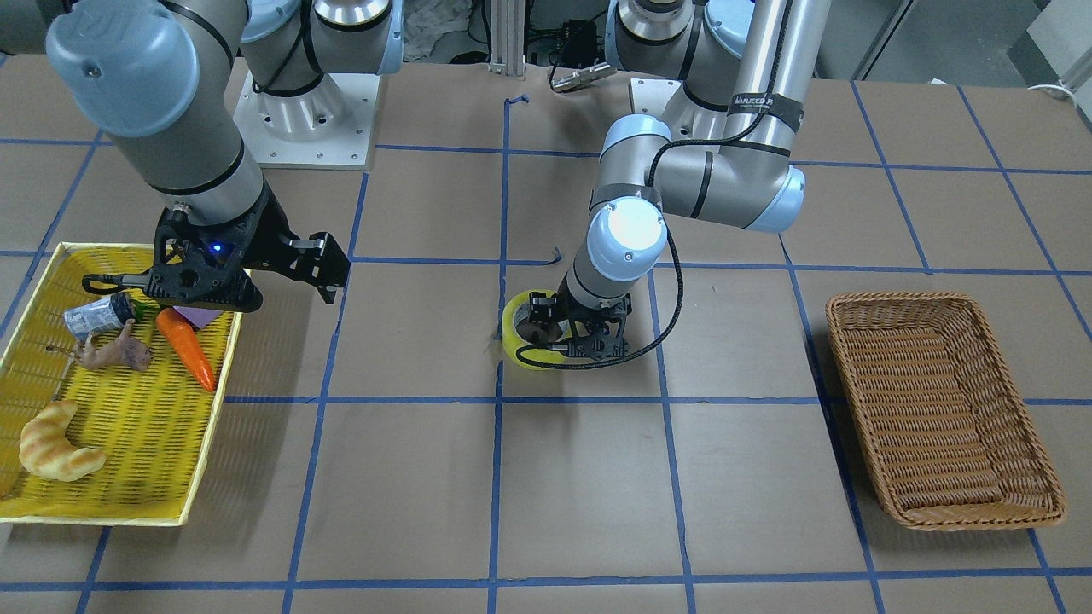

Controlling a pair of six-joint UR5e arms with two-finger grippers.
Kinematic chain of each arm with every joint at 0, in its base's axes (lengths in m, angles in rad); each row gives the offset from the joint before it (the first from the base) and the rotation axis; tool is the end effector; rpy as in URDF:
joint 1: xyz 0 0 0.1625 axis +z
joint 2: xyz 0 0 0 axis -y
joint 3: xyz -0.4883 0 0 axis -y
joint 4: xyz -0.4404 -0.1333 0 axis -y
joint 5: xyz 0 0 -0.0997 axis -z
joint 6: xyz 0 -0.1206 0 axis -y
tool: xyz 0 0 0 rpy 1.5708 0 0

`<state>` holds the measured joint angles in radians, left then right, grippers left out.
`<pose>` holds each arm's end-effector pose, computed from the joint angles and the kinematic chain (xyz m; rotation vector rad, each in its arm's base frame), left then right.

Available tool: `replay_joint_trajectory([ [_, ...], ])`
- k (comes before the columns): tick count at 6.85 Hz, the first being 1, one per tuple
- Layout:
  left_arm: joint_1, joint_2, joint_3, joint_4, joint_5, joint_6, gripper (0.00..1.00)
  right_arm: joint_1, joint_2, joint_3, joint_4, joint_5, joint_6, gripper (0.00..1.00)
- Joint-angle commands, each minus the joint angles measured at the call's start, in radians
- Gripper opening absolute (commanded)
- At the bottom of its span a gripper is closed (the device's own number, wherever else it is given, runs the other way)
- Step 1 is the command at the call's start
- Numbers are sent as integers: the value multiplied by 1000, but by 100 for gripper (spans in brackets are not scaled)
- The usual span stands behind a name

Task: Transfer tape with both arms
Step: 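Grasp the tape roll's rim with the left gripper and lift it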

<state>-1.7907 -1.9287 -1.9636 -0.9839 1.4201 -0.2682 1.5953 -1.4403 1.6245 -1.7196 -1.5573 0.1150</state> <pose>-0.2725 -0.5252 0.1855 0.0917 -3.0195 -0.2957 0.1494 -0.5884 0.4419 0.1420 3.1269 0.0567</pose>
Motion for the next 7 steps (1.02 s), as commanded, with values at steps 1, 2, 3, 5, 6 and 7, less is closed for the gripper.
replay_joint_trajectory([
  [1,7,7,37,-15,2,-9,0,0,0,0,0,-1,0,100],
  [2,19,11,41,-13,0,1,0,0,0,0,-2,-1,0,100],
  [3,31,16,42,-12,5,4,0,0,0,0,-2,-1,0,100],
  [5,184,59,45,-62,6,174,0,2,0,0,-2,0,2,100],
  [6,297,95,67,-138,8,310,0,2,0,0,-2,0,2,100],
  [7,392,121,113,-221,72,439,0,3,0,0,-2,0,2,100],
])
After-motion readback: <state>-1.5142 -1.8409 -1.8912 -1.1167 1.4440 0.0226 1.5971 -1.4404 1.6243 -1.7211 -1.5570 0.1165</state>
